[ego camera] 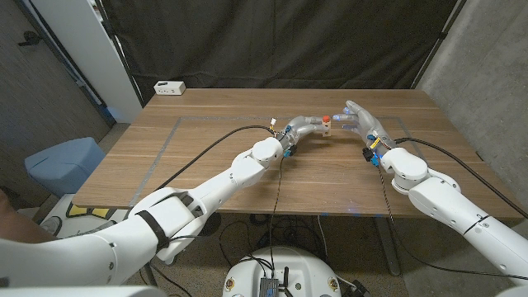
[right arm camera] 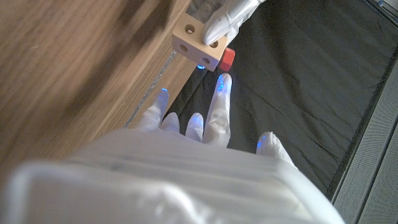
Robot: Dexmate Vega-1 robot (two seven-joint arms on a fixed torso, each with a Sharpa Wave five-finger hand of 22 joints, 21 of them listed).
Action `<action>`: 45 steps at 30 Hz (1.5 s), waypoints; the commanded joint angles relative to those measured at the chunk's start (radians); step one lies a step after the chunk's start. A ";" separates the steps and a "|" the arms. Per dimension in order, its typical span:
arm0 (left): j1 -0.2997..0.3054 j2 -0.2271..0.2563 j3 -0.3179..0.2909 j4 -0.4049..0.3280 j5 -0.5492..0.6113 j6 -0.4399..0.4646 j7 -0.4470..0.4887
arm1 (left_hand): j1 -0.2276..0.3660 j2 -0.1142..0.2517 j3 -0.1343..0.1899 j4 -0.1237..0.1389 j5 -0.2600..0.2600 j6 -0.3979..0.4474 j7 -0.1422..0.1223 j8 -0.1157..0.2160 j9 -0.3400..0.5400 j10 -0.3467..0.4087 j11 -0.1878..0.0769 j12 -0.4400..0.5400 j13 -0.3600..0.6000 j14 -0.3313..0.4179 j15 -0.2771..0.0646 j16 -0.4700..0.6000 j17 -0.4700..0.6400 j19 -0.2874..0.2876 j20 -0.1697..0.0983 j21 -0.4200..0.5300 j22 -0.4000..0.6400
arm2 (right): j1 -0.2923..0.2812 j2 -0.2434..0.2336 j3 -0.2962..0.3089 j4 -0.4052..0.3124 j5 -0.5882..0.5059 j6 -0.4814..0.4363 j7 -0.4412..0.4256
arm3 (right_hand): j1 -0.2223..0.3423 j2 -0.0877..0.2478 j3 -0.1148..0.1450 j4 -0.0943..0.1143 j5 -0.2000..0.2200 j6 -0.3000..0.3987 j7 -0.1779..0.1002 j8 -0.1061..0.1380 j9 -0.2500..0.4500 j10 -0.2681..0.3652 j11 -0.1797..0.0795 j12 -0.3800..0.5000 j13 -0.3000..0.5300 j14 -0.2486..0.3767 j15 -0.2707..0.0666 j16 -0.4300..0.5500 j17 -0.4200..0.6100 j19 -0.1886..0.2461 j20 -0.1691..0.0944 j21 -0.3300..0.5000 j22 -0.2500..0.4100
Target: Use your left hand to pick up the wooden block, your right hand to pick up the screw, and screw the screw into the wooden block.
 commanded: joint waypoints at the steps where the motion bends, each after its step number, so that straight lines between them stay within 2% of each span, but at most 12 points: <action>1: 0.012 0.010 0.002 -0.029 0.004 0.013 0.008 | 0.003 0.021 0.020 0.017 0.002 0.023 0.010 0.008 0.005 0.013 -0.003 0.021 0.069 0.008 -0.052 0.000 0.003 -0.002 0.004 0.006 0.005 | -0.008 0.008 0.009 0.004 -0.002 0.009 -0.010 | 0.008 -0.001 0.007 -0.005 -0.002 -0.027 -0.003 -0.011 0.002 -0.014 0.006 -0.008 0.004 0.003 0.008 -0.003 0.001 0.014 -0.012 0.002 0.002; 5: 0.015 0.013 0.003 -0.038 0.005 0.016 0.009 | 0.002 0.021 0.020 0.017 0.002 0.024 0.010 0.008 0.005 0.013 -0.003 0.021 0.069 0.008 -0.053 0.000 0.003 -0.002 0.005 0.006 0.005 | -0.006 0.004 0.006 0.010 -0.002 0.015 0.006 | 0.006 -0.001 0.007 -0.005 -0.002 -0.056 -0.014 -0.022 0.002 -0.034 -0.003 -0.015 0.004 -0.008 0.009 -0.008 0.002 0.007 -0.017 -0.003 0.002; 12: 0.021 0.018 0.003 -0.051 0.005 0.019 0.009 | 0.003 0.020 0.020 0.016 0.002 0.024 0.010 0.008 0.005 0.012 -0.003 0.021 0.070 0.008 -0.051 0.001 0.003 -0.002 0.005 0.006 0.005 | 0.001 -0.002 0.003 0.012 0.008 0.011 0.030 | -0.004 -0.003 0.003 -0.001 -0.003 -0.113 -0.036 -0.035 0.003 -0.076 -0.006 -0.022 0.005 -0.044 0.016 -0.020 0.006 -0.033 -0.004 -0.017 0.003; 21: 0.027 0.025 0.002 -0.067 0.006 0.022 0.010 | 0.003 0.021 0.020 0.017 0.002 0.023 0.009 0.008 0.005 0.010 -0.003 0.020 0.069 0.007 -0.052 0.000 0.003 -0.002 0.005 0.006 0.005 | 0.019 -0.007 -0.010 0.025 0.018 0.013 0.070 | -0.016 -0.004 -0.002 0.005 -0.003 -0.174 -0.044 -0.041 0.002 -0.127 -0.014 -0.026 0.005 -0.088 0.027 -0.028 0.010 -0.088 0.004 -0.024 0.003; 27: 0.032 0.030 0.001 -0.078 0.006 0.025 0.011 | 0.002 0.021 0.020 0.017 0.002 0.022 0.009 0.008 0.005 0.011 -0.003 0.020 0.069 0.008 -0.050 0.001 0.003 -0.002 0.004 0.006 0.005 | 0.030 -0.009 -0.017 0.031 0.027 0.007 0.090 | -0.022 -0.006 -0.005 0.009 -0.003 -0.210 -0.047 -0.043 0.001 -0.155 -0.010 -0.027 0.004 -0.111 0.031 -0.030 0.011 -0.113 0.006 -0.024 0.003; 36: 0.036 0.036 0.001 -0.089 0.007 0.028 0.010 | 0.002 0.021 0.020 0.018 0.002 0.023 0.009 0.008 0.005 0.013 -0.003 0.021 0.070 0.008 -0.052 0.001 0.003 -0.002 0.005 0.006 0.005 | 0.043 -0.010 -0.027 0.038 0.036 0.004 0.111 | -0.029 -0.008 -0.009 0.014 -0.003 -0.239 -0.055 -0.041 0.000 -0.182 -0.008 -0.026 0.004 -0.132 0.034 -0.029 0.013 -0.136 0.013 -0.023 0.004; 45: 0.039 0.038 0.002 -0.097 0.009 0.031 0.013 | 0.003 0.021 0.020 0.017 0.002 0.023 0.010 0.008 0.005 0.012 -0.003 0.020 0.069 0.008 -0.051 0.000 0.003 -0.002 0.005 0.006 0.005 | 0.046 -0.015 -0.032 0.040 0.036 0.007 0.119 | -0.031 -0.009 -0.011 0.017 -0.002 -0.234 -0.052 -0.033 -0.001 -0.188 -0.007 -0.023 0.004 -0.138 0.035 -0.027 0.014 -0.146 0.017 -0.021 0.004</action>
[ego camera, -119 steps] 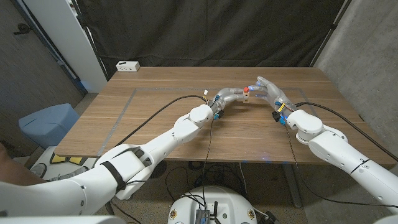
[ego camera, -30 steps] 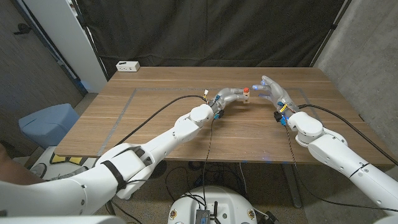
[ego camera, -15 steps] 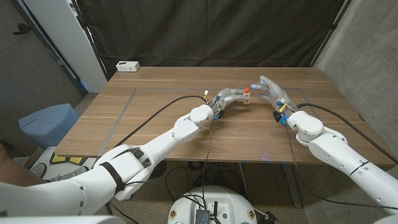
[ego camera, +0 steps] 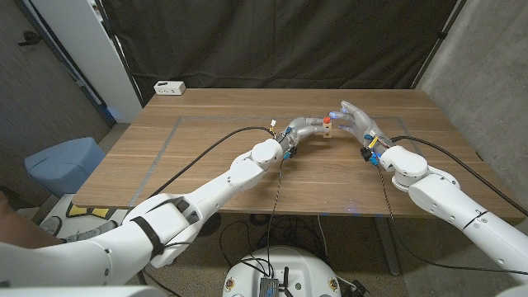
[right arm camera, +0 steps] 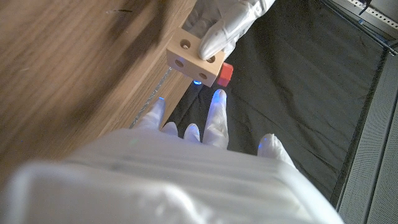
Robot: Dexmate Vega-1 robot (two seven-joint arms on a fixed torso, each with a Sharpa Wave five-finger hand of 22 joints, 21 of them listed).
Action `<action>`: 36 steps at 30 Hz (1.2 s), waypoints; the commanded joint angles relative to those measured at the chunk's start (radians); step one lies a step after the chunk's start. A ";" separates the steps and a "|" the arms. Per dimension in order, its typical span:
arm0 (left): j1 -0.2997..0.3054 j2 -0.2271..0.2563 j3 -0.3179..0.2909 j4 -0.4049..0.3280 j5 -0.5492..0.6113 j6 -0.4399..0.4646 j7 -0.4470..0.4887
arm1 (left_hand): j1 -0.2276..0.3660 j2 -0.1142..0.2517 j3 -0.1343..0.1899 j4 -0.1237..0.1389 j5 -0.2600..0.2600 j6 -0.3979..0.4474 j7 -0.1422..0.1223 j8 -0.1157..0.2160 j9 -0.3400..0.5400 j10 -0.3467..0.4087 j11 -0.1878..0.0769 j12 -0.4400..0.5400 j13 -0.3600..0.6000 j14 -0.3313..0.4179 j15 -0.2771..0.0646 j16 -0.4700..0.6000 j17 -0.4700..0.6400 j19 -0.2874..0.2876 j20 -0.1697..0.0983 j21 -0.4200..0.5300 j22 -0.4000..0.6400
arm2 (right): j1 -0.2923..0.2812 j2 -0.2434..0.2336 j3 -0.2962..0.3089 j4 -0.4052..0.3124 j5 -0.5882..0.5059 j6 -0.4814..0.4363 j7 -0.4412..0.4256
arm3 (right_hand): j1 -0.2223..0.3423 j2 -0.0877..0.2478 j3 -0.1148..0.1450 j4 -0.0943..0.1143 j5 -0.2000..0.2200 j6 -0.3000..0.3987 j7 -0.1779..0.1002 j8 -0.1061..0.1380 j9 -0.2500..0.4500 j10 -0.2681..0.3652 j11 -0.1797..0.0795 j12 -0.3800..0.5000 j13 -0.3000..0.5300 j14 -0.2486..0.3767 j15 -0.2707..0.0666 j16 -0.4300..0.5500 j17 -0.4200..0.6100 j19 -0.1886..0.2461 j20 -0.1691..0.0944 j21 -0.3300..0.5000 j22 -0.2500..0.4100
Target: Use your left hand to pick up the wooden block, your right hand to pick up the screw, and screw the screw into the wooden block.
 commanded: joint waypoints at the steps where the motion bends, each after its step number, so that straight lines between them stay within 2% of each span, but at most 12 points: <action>1: 0.004 0.004 0.000 -0.014 0.003 0.005 0.003 | 0.008 0.016 0.020 0.017 0.006 0.023 0.010 0.008 0.005 0.012 -0.003 0.020 0.069 0.008 -0.051 0.001 0.003 -0.002 0.005 0.006 0.005 | 0.009 -0.005 -0.008 0.004 0.006 -0.002 0.016 | -0.008 0.003 0.000 0.006 -0.002 0.007 0.009 0.010 0.000 -0.011 -0.001 0.005 0.004 -0.013 -0.001 0.004 0.002 -0.008 0.004 -0.002 0.004; 36: 0.004 -0.003 0.000 -0.005 0.001 0.003 0.007 | 0.008 0.016 0.020 0.017 0.007 0.023 0.011 0.008 0.005 0.014 -0.003 0.022 0.070 0.008 -0.051 0.001 0.003 -0.002 0.005 0.006 0.005 | -0.028 -0.016 0.009 -0.028 0.009 -0.010 -0.021 | -0.004 0.004 0.001 0.008 0.001 0.089 0.024 0.039 0.000 0.038 -0.005 0.025 0.003 0.008 0.000 0.018 -0.001 0.005 0.007 0.011 0.004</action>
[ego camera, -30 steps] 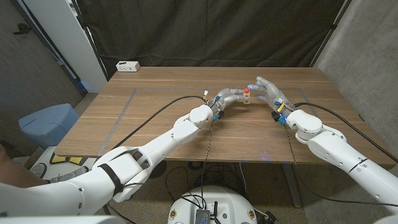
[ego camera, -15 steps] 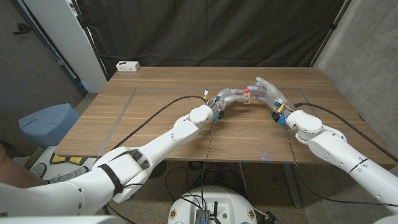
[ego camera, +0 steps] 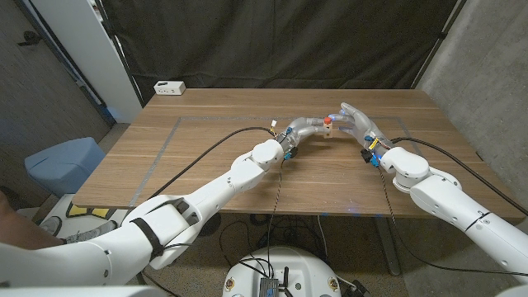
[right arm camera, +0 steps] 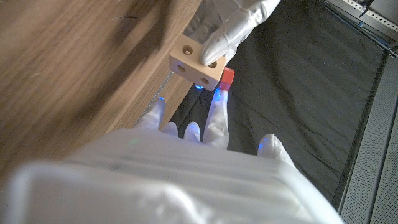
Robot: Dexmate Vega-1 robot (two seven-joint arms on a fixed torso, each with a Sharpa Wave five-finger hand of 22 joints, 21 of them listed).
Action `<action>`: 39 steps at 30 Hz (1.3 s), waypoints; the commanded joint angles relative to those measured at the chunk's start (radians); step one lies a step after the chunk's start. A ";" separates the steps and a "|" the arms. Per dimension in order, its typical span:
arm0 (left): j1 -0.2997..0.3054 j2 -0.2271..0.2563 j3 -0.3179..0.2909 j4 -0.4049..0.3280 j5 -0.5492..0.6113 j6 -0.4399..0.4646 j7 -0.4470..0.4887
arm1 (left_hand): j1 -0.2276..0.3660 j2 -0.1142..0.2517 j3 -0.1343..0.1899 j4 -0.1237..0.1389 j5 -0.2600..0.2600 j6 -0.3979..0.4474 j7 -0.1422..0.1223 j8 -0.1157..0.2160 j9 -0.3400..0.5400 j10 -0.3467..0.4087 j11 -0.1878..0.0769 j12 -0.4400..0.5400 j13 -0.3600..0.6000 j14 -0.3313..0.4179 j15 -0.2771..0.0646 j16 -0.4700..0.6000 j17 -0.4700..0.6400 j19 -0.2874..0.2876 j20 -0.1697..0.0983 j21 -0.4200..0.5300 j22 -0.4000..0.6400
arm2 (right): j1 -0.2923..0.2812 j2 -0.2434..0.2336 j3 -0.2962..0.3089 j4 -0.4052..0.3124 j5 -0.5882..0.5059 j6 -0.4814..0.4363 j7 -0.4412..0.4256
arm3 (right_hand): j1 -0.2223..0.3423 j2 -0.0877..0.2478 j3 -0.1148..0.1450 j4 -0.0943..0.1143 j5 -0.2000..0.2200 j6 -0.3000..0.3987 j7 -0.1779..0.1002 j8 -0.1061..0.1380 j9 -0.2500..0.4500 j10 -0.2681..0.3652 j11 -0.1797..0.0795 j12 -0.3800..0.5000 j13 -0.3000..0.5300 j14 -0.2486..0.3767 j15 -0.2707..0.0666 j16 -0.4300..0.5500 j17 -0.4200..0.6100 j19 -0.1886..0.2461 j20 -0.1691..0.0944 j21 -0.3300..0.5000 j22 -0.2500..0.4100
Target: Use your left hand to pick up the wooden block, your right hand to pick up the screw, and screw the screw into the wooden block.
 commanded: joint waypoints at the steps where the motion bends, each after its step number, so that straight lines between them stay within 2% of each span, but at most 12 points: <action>1: -0.001 -0.003 -0.001 0.009 -0.002 -0.005 0.000 | 0.008 0.016 0.020 0.017 0.007 0.023 0.010 0.008 0.005 0.013 -0.004 0.022 0.070 0.008 -0.051 0.001 0.003 -0.002 0.005 0.006 0.005 | -0.013 -0.003 0.007 -0.016 -0.002 -0.008 -0.018 | -0.004 0.004 0.005 0.004 0.001 0.017 0.001 0.008 0.003 0.009 -0.007 0.006 0.003 0.011 0.000 0.006 0.001 0.011 0.002 0.007 0.004; 24: -0.021 -0.017 -0.004 0.059 -0.012 -0.025 -0.018 | 0.008 0.017 0.020 0.017 0.007 0.023 0.008 0.008 0.005 0.011 -0.003 0.021 0.070 0.008 -0.051 0.001 0.003 -0.002 0.005 0.006 0.005 | -0.016 -0.003 0.008 -0.033 -0.008 -0.027 -0.037 | 0.006 0.009 0.011 0.000 0.002 0.075 0.014 0.020 0.002 0.053 -0.019 0.015 0.003 0.035 -0.008 0.012 -0.003 0.026 -0.005 0.010 0.004; 39: -0.037 -0.030 -0.004 0.096 -0.013 -0.039 -0.027 | 0.007 0.017 0.021 0.017 0.007 0.024 0.009 0.008 0.005 0.013 -0.004 0.022 0.070 0.007 -0.052 0.000 0.003 -0.002 0.005 0.006 0.005 | -0.008 -0.005 0.004 -0.039 -0.009 -0.041 -0.034 | 0.011 0.012 0.014 -0.004 0.002 0.112 0.026 0.026 0.002 0.070 -0.016 0.015 0.003 0.047 -0.013 0.013 -0.005 0.042 -0.008 0.013 0.003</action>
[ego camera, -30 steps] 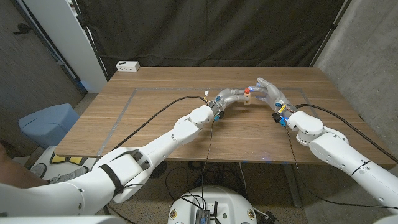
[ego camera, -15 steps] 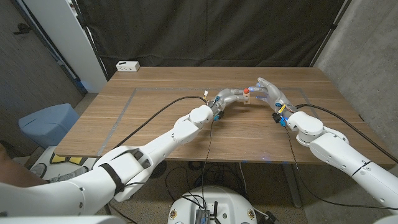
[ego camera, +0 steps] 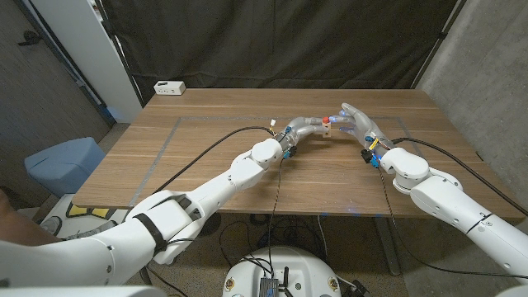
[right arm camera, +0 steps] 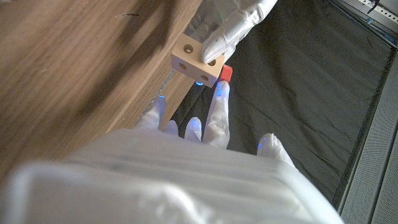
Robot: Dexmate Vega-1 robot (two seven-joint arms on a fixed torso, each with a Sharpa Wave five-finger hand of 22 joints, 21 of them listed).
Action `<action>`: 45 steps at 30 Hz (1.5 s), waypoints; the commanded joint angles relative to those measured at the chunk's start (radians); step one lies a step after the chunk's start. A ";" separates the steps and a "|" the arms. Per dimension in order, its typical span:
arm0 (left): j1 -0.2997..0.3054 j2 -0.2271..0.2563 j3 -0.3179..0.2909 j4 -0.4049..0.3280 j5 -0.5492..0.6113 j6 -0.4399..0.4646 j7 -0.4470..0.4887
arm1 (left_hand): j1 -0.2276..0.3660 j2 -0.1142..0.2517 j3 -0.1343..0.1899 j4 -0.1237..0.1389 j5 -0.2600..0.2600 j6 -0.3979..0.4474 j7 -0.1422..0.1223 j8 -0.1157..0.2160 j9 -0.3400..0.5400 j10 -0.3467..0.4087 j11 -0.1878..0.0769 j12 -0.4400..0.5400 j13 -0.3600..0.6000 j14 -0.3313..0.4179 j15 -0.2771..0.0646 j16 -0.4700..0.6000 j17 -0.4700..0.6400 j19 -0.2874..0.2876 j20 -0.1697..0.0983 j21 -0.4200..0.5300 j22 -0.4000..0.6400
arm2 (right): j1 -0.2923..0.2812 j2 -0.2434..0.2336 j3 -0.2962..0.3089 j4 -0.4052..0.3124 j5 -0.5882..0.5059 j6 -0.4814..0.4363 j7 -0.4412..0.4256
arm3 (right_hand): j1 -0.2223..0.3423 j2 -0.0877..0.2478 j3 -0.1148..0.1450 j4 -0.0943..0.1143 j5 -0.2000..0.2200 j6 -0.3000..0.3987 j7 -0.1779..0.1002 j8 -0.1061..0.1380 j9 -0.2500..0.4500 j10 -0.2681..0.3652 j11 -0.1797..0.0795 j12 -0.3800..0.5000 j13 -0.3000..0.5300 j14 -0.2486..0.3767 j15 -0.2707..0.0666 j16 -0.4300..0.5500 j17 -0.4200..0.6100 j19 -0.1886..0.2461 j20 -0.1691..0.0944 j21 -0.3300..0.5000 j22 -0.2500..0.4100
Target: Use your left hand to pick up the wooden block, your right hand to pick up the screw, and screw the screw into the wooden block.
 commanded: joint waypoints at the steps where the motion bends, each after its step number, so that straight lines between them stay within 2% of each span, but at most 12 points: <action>1: -0.010 -0.008 0.000 0.022 -0.002 -0.007 -0.005 | 0.008 0.016 0.021 0.017 0.002 0.023 0.010 0.008 0.004 0.014 -0.003 0.022 0.070 0.007 -0.052 0.000 0.003 -0.002 0.005 0.006 0.005 | 0.008 -0.001 -0.005 -0.004 0.002 -0.013 0.003 | 0.008 0.008 0.012 -0.001 0.002 0.016 0.003 0.005 0.003 0.009 -0.001 0.004 0.003 0.010 0.003 0.006 -0.001 0.008 -0.003 0.005 0.003; 17: -0.010 -0.012 0.000 0.026 -0.001 -0.007 0.001 | 0.009 0.016 0.021 0.017 0.002 0.023 0.010 0.008 0.005 0.012 -0.003 0.021 0.071 0.007 -0.051 0.000 0.003 -0.002 0.005 0.006 0.005 | 0.017 -0.009 -0.011 0.006 0.007 0.001 0.039 | 0.009 0.009 0.013 -0.001 0.002 0.049 0.013 0.010 0.003 0.026 -0.006 0.004 0.003 0.014 -0.002 0.005 -0.001 0.011 -0.006 0.003 0.003; 29: -0.010 -0.015 0.002 0.029 0.002 -0.009 0.004 | 0.008 0.016 0.021 0.017 0.002 0.024 0.011 0.009 0.005 0.010 -0.002 0.020 0.070 0.007 -0.052 0.001 0.003 -0.002 0.005 0.006 0.005 | -0.005 -0.010 0.008 -0.006 0.011 0.002 0.009 | 0.010 0.010 0.015 -0.003 0.001 0.068 0.019 0.011 0.003 0.039 -0.002 0.004 0.003 0.023 -0.005 0.006 -0.001 0.017 -0.012 0.004 0.003; 38: -0.009 -0.013 0.002 0.023 0.002 -0.007 0.005 | 0.009 0.015 0.021 0.017 0.002 0.024 0.009 0.008 0.005 0.012 -0.003 0.020 0.070 0.008 -0.051 0.001 0.003 -0.002 0.005 0.006 0.005 | -0.016 -0.005 0.018 -0.008 0.005 0.003 -0.020 | 0.017 0.010 0.019 -0.009 0.002 0.069 0.028 0.004 0.003 0.052 0.006 0.004 0.003 0.048 -0.001 0.012 -0.003 0.039 -0.034 0.008 0.002; 45: -0.008 -0.010 0.002 0.019 0.003 -0.009 0.003 | 0.009 0.015 0.021 0.017 0.002 0.024 0.008 0.009 0.004 0.013 -0.003 0.021 0.070 0.008 -0.052 0.001 0.003 -0.002 0.005 0.006 0.005 | -0.018 -0.001 0.020 -0.008 -0.002 0.001 -0.033 | 0.019 0.007 0.018 -0.012 0.001 0.034 0.016 -0.015 0.004 0.042 0.011 -0.005 0.003 0.049 -0.001 0.009 -0.003 0.039 -0.032 0.004 0.002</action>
